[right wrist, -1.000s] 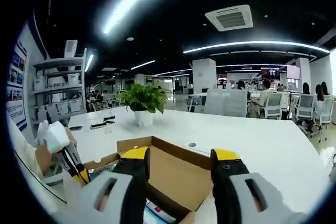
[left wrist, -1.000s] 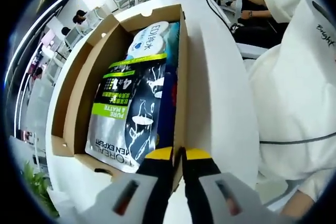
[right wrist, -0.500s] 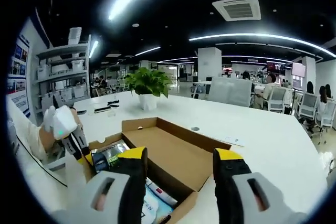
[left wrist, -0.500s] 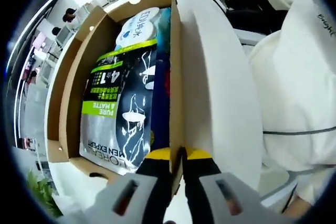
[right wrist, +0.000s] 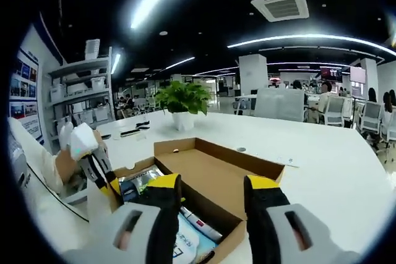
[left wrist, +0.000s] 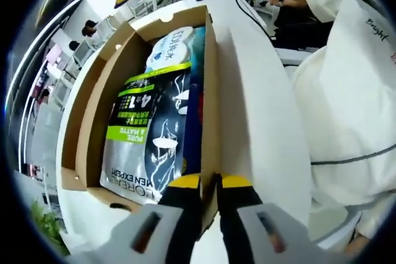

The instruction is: Operate the shoe box by opening the lid, removing the specified soft item, and placing it in the target area until the item is outside and the box remains undamaged.

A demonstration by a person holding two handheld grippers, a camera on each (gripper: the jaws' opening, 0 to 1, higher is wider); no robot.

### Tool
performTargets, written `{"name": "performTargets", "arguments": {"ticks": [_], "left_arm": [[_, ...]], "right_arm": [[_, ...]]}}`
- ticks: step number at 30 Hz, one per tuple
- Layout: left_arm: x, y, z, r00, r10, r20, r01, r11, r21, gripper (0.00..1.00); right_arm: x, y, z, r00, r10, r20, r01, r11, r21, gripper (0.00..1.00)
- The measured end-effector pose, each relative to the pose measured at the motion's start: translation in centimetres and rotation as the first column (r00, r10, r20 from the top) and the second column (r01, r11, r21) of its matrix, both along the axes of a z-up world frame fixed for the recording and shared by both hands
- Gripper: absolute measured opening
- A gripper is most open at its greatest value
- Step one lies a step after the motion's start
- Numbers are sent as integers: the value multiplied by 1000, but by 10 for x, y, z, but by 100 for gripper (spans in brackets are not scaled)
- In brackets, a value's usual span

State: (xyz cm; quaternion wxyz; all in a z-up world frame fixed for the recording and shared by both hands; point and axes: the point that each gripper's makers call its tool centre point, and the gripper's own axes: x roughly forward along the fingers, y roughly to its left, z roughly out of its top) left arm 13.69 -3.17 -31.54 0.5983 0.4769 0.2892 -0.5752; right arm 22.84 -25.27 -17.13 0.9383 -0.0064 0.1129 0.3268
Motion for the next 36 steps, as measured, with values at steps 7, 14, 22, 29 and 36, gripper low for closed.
{"name": "performTargets", "arguments": {"ticks": [7,14,22,29,36], "left_arm": [[3,-4,3,1000,16,-8,-17,999,-44,9],[1,-4,0,998,14,-64,-14,1000,6,4],[-1,-3,0,997,27,-72,-27,1000,7,4],[-1,-2,-1,999,11,-39,-11,1000,17,4],[-2,-3,0,998,15,-58,-13,1000,23,4]], "right_arm": [[0,-10,1,1000,-12,1,12,1000,15,44],[-8,-4,-7,1000,4,25,-2,998,-57,35],[-13,1,-2,1000,6,3,-6,1000,-11,37],[-31,22,8,998,67,-11,-66,996,52,37],[-30,20,3,995,46,-84,-40,997,63,37]]}}
